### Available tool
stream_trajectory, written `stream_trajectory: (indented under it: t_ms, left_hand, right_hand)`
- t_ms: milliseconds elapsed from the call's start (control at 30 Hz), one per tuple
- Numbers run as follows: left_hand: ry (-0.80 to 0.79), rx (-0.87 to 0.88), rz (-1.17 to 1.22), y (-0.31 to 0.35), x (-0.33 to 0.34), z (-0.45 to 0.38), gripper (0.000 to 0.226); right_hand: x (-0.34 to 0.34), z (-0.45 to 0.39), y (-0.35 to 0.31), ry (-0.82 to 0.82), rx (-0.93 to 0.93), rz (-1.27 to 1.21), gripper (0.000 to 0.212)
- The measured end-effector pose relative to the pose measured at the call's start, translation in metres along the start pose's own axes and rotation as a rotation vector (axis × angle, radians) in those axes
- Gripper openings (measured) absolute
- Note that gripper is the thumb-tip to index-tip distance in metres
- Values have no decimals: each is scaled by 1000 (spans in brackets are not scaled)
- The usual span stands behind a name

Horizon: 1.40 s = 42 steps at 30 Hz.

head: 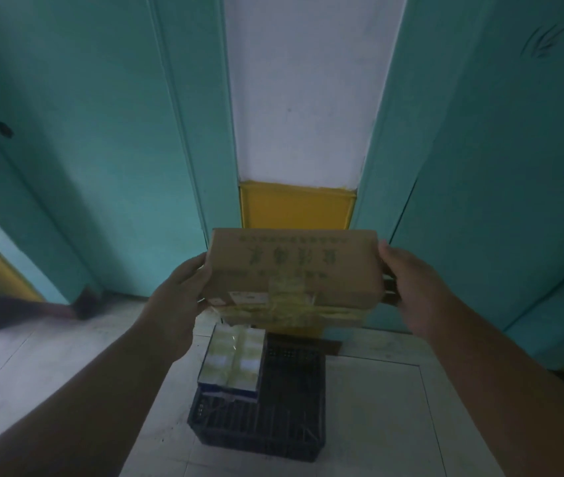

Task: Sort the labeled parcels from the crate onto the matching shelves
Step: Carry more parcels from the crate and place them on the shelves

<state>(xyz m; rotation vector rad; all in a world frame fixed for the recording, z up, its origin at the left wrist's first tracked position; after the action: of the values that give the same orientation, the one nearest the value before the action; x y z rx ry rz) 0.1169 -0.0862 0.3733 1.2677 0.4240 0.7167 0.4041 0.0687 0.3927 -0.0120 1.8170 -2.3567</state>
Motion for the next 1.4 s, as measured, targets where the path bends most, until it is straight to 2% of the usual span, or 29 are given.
stream_trajectory:
  t_ms: [67, 167, 200, 267, 300, 367, 467, 567, 667, 767, 867, 1033, 1133, 1233, 1333, 1400]
  left_hand:
    - [-68, 9, 34, 1, -9, 3, 31]
    - [-185, 60, 26, 4, -20, 6, 33]
    - [-240, 75, 6, 4, -24, 6, 34]
    - [-314, 85, -64, 0, -30, 4, 53]
    - [-298, 89, -99, -3, -32, 1, 58]
    - [-188, 91, -140, -7, -35, -3, 54]
    - [-46, 50, -121, -8, -39, -5, 29]
    - [-13, 27, -119, -6, -40, -4, 20]
    - [-12, 38, -111, 1, -35, 0, 16]
    - [10, 29, -93, 15, -36, -4, 17]
    - [6, 28, -71, 25, -37, -15, 19]
    - [-37, 20, -26, 10, -41, -13, 23]
    - [8, 1, 5, -5, -44, -10, 27]
    - [31, 14, 123, 4, -37, -12, 42]
    - [65, 81, 185, 27, -34, -26, 68]
    - [59, 167, 130, 48, -28, -34, 68]
  right_hand:
    - [-4, 1, -2, -139, -43, -10, 43]
    - [-8, 5, -1, -298, -108, 131, 84]
    - [-6, 8, -2, -318, -125, 167, 87]
    - [0, 11, -6, -275, -167, 197, 81]
    - [4, 13, -8, -231, -186, 191, 76]
    - [14, 15, -12, -145, -214, 177, 66]
    - [27, 17, -16, -87, -228, 228, 62]
    - [30, 14, -14, -57, -251, 291, 70]
    - [32, 8, -19, -114, -250, 255, 86]
    - [34, 1, -32, -198, -227, 175, 73]
    - [37, -7, -47, -236, -242, 123, 71]
    - [39, -15, -51, -138, -256, -74, 34]
    - [41, -14, -36, -87, -222, -151, 35]
    - [48, -9, -18, -77, -161, -162, 38]
    - [50, -7, -6, -56, -139, -116, 35]
    - [46, -6, 0, -44, -156, -66, 34]
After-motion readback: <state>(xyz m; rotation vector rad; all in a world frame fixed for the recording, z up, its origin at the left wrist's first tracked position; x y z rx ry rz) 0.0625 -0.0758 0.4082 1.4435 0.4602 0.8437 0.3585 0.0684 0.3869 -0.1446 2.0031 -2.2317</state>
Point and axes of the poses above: each hand's wrist, its own z-axis away from the middle knuckle, its own x-axis out of the palm, y = z × x, the point moved 3 cm from there along -z, towards the middle knuckle, and after that the axes turned 8 degrees about y, right-handed, at the moved point
